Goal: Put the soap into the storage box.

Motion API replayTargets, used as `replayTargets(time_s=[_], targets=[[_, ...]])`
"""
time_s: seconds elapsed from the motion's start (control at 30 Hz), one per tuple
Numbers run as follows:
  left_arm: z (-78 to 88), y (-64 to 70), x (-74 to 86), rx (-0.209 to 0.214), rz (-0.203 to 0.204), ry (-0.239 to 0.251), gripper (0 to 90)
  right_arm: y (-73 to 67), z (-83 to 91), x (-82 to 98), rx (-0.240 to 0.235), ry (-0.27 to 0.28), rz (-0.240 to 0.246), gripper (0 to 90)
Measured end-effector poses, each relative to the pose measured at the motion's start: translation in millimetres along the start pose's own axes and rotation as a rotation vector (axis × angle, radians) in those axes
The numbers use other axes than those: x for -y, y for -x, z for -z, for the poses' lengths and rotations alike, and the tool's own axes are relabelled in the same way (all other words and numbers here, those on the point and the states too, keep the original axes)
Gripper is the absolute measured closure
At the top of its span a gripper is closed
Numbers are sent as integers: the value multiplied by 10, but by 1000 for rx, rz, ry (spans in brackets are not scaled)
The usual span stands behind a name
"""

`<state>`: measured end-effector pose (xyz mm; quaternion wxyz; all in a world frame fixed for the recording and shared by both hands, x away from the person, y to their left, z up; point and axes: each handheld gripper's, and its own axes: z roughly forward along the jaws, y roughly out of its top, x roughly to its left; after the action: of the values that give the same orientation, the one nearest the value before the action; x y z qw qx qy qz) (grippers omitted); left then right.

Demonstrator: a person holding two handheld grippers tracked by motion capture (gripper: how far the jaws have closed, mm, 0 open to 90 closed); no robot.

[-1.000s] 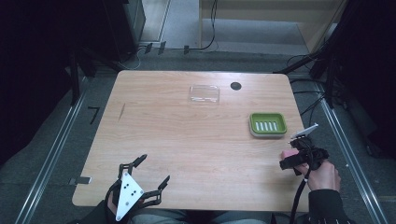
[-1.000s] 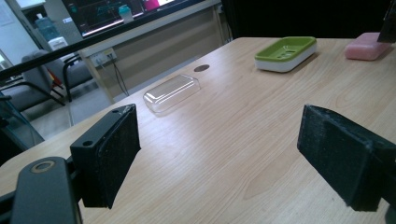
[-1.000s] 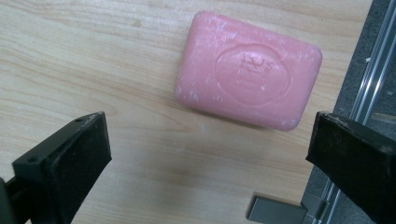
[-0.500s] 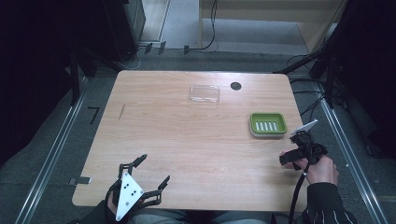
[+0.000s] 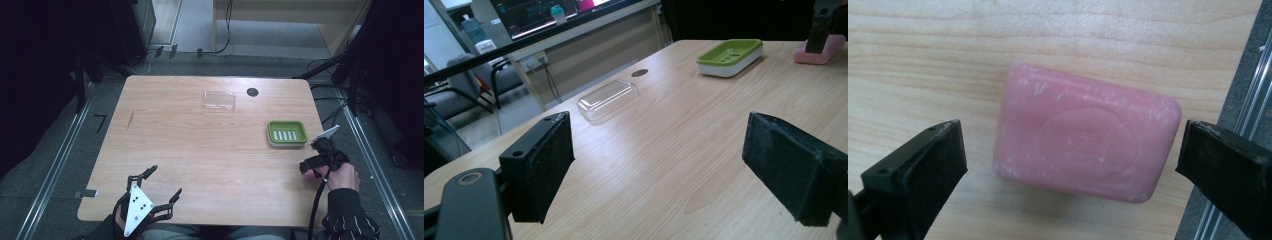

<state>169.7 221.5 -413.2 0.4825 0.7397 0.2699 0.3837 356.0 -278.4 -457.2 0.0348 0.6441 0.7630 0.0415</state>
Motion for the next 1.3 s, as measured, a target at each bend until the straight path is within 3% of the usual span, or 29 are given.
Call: replayTargets(time_s=[0.53,1.0,1.3], targets=[[-1,1,-1,2,-2,-2,136,39,-145,-113,-10,-49,-12,0],[-2,1,-1,2,-3,-3,136,63,-192,-129,-11,-60,-19,0],[1,0,-1,2,-3,-2,136,56,-210,-129,4,-64,-8,84]])
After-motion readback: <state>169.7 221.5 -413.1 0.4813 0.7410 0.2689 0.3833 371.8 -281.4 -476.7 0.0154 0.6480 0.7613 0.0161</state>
